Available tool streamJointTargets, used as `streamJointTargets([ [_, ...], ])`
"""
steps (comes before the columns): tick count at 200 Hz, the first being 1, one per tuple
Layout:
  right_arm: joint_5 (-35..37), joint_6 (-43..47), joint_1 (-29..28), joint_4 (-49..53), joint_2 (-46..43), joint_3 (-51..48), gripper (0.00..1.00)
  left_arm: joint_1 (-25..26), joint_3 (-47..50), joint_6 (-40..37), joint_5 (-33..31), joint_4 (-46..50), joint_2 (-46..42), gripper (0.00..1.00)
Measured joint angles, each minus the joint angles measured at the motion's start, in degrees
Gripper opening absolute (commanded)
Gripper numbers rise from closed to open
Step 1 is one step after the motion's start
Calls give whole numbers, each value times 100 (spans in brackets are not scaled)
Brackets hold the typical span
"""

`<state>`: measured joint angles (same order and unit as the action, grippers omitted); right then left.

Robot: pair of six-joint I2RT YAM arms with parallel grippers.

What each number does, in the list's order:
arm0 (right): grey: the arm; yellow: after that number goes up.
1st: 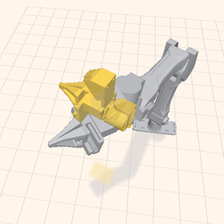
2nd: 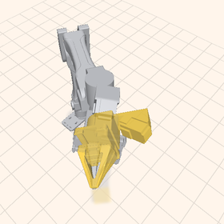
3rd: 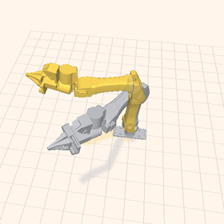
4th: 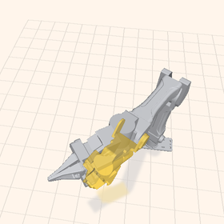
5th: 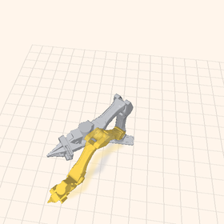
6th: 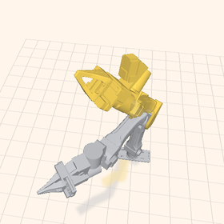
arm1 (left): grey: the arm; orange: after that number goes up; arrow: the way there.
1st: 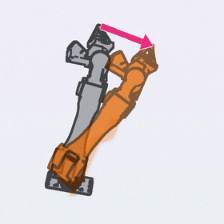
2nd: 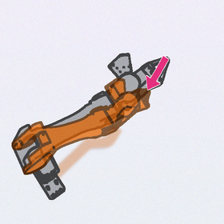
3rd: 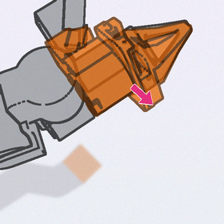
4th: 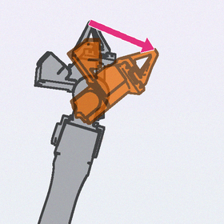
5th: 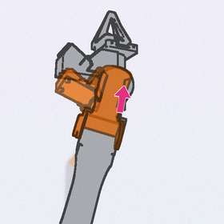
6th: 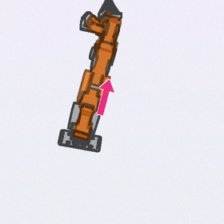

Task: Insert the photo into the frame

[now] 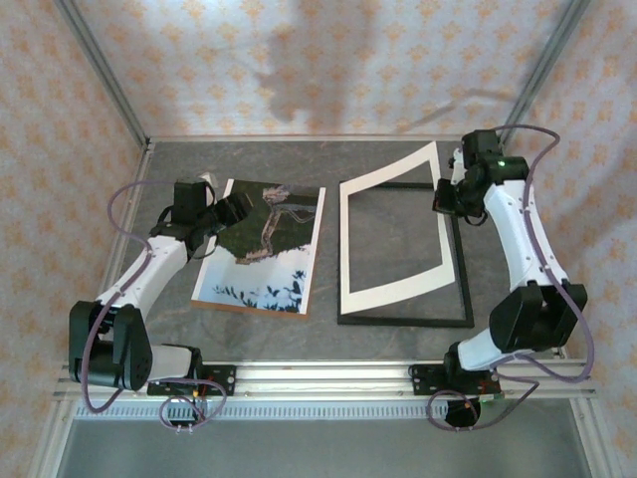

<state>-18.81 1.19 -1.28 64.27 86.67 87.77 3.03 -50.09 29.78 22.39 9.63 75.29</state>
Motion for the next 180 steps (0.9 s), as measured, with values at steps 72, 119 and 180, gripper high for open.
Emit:
streamJointTargets([
  [72, 254, 24, 267, -136, 354, -85, 0, 37, -2, -4, 63, -4, 0, 73],
  [119, 417, 26, 358, -289, 485, -295, 0, 37, -2, -4, 103, -4, 39, 73],
  [180, 671, 26, 358, -422, 640, -503, 0, 63, -2, -22, 105, -7, 85, 73],
])
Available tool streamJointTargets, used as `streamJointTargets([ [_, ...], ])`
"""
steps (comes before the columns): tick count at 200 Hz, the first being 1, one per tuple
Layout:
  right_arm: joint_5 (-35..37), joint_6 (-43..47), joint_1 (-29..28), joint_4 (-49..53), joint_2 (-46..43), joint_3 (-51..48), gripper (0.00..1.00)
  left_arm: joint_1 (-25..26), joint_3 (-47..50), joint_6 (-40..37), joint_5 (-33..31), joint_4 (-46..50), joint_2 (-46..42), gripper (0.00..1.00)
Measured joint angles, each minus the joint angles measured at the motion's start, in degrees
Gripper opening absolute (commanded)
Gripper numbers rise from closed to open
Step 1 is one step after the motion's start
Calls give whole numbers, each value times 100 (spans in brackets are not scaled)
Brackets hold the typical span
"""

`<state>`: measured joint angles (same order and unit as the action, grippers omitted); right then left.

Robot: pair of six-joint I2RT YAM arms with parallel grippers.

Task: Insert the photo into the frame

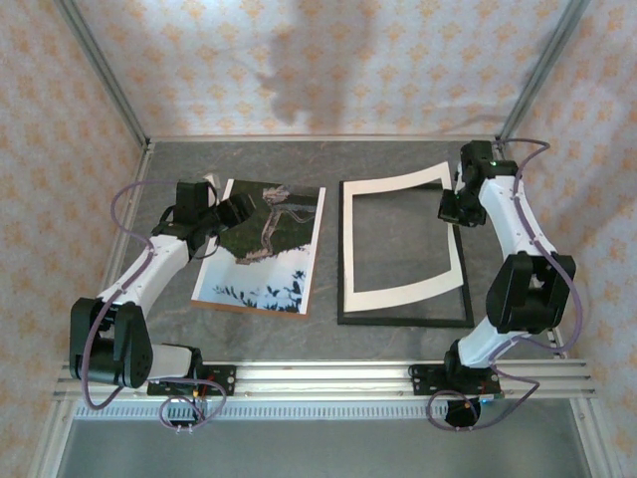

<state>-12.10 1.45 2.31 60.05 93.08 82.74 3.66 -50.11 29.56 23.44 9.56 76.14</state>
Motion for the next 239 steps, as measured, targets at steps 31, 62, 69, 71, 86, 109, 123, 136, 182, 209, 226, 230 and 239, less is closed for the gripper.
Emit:
streamJointTargets([
  [31, 129, 35, 0, -7, 50, -4, 0, 17, 0, -2, 15, 2, 15, 73],
  [62, 236, 76, 2, -7, 101, -4, 0, 15, -9, -2, 15, 2, 15, 74],
  [69, 258, 81, 2, -7, 109, -4, 0, 17, -9, -2, 15, 2, 15, 73],
  [71, 269, 83, 2, -4, 114, -4, 0, 17, -9, -2, 15, 2, 15, 74],
  [86, 302, 87, 2, -7, 127, -4, 0, 17, -9, -2, 15, 2, 15, 74],
  [109, 343, 125, 35, -7, 131, -4, 0, 15, -9, -2, 15, 2, 15, 74],
  [123, 361, 127, 74, -4, 133, -4, 0, 17, -9, -4, 15, 4, 15, 74],
  [136, 374, 133, 98, -4, 133, -4, 0, 17, -9, -4, 15, 2, 15, 74],
  [182, 354, 144, 111, -7, 149, -11, 0, 17, -24, -4, 15, 2, 98, 74],
  [209, 280, 144, 111, -9, 149, -155, 0, 17, -55, -4, 15, 2, 127, 74],
  [226, 203, 146, 111, -7, 149, -247, 0, 15, -63, -4, 15, 4, 127, 74],
  [230, 177, 146, 111, -7, 149, -264, 0, 17, -70, -4, 15, 4, 127, 74],
  [239, 138, 146, 111, -7, 149, -293, 0, 17, -83, -4, 17, 4, 129, 73],
])
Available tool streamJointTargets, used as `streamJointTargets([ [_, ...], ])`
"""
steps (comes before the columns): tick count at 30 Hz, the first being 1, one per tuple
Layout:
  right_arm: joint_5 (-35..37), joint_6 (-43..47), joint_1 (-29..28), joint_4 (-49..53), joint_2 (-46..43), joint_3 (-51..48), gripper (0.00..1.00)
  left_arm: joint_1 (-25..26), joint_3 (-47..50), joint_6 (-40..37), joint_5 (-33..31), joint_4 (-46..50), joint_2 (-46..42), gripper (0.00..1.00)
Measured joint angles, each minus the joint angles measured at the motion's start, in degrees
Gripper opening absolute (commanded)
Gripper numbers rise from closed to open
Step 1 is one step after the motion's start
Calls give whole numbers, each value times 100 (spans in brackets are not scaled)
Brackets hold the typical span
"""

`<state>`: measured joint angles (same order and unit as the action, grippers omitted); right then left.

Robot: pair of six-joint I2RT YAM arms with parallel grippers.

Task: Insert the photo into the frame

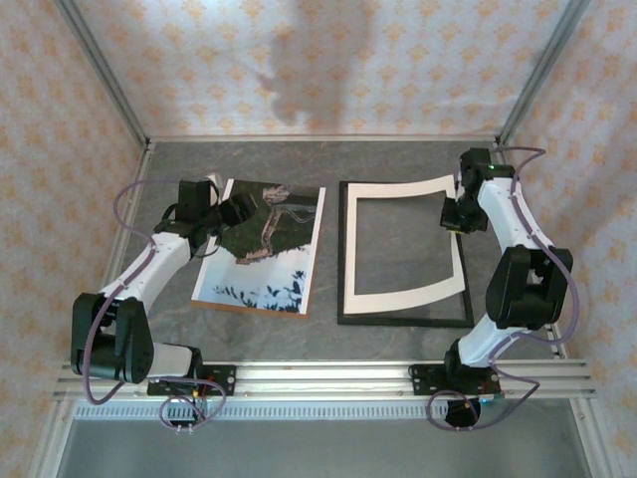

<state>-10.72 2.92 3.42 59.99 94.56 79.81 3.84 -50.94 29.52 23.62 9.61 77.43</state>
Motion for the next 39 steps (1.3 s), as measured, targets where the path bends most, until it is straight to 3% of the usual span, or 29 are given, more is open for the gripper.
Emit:
streamJointTargets([
  [22, -133, 166, -11, -28, -59, -136, 0, 68, -68, 0, 4, -2, 87, 74],
  [39, -101, 57, 2, -275, 450, -31, 23, 70, -68, 0, 15, -4, 162, 74],
])
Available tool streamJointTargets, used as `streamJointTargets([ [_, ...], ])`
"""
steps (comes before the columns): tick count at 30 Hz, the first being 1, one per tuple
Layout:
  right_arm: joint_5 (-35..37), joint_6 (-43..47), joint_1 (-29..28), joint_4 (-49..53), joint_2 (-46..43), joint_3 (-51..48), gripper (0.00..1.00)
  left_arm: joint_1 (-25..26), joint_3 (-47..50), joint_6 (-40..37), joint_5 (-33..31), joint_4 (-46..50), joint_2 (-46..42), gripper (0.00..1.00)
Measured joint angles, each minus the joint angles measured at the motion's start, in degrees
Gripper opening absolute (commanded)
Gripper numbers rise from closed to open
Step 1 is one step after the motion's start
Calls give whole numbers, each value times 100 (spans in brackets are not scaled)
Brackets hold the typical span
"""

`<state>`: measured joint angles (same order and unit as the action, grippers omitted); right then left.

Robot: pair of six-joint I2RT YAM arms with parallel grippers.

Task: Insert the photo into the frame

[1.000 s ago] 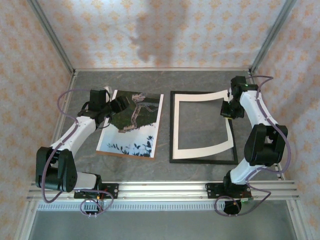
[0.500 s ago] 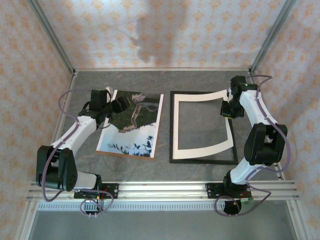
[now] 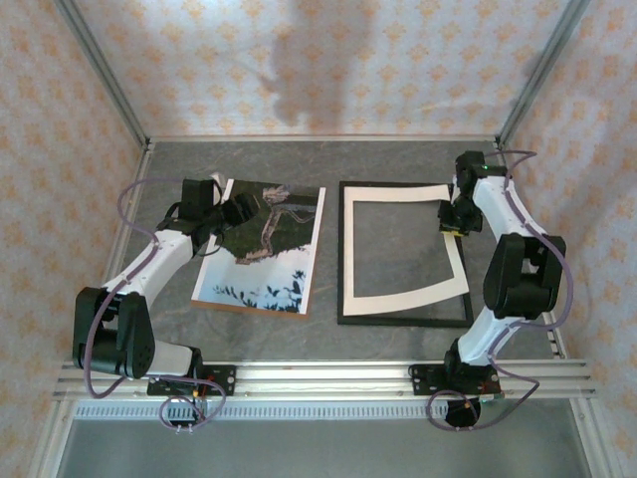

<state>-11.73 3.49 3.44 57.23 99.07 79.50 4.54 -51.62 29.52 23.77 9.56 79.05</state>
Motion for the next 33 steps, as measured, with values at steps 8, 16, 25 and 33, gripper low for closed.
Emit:
streamJointTargets([
  [8, 13, -190, 0, -232, 260, -55, 31, 28, 0, -2, 2, 2, 0, 74],
  [16, 254, -352, 0, -376, 579, -181, 40, 37, 0, -101, 0, 4, 0, 74],
  [25, 501, -476, 0, -439, 590, -195, 51, 37, -2, -109, -15, 9, 0, 74],
  [33, 612, -544, 0, -466, 627, -195, 61, 37, -2, -133, -17, 20, 0, 74],
])
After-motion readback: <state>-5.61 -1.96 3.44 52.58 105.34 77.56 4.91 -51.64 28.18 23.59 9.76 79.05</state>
